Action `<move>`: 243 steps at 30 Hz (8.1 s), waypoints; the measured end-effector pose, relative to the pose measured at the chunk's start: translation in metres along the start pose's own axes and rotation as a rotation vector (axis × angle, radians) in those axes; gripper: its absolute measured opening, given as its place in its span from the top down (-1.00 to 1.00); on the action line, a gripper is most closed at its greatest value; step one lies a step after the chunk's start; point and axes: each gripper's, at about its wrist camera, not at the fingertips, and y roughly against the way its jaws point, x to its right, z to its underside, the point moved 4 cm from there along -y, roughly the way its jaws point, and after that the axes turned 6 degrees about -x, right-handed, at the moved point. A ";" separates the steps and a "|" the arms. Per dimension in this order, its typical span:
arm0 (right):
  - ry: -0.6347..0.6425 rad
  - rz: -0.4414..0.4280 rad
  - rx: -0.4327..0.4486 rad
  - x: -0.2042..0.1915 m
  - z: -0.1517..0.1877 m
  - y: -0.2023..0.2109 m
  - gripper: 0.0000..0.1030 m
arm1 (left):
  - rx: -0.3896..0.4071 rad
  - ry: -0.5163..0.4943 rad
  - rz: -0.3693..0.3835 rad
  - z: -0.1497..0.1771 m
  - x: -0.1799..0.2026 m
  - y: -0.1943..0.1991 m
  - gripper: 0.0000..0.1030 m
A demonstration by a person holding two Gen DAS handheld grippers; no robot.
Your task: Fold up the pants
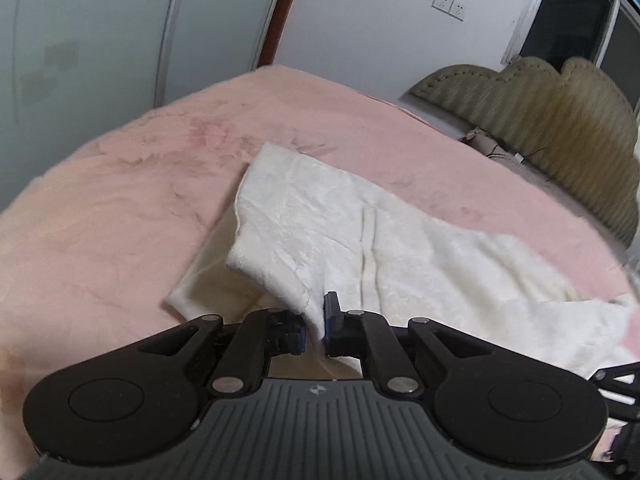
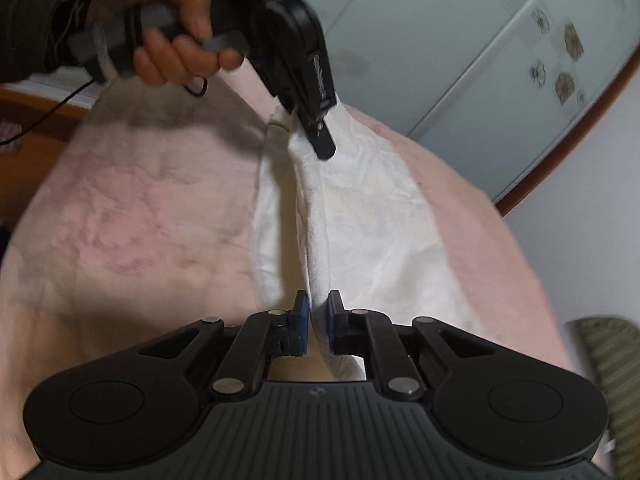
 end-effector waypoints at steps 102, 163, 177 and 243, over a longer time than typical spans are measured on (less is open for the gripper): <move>-2.117 -0.038 0.558 0.131 0.297 0.106 0.75 | 0.022 -0.472 0.365 0.065 0.216 0.001 0.91; -2.162 0.089 0.549 0.059 0.294 0.154 -0.65 | 0.006 -0.633 0.298 0.093 0.232 -0.005 0.55; -2.108 0.219 0.619 0.050 0.305 0.185 0.85 | 0.002 -0.778 0.332 0.106 0.221 0.010 0.89; -1.251 0.090 0.207 0.169 0.147 0.088 0.54 | -0.016 -0.698 0.295 0.111 0.289 -0.049 -0.25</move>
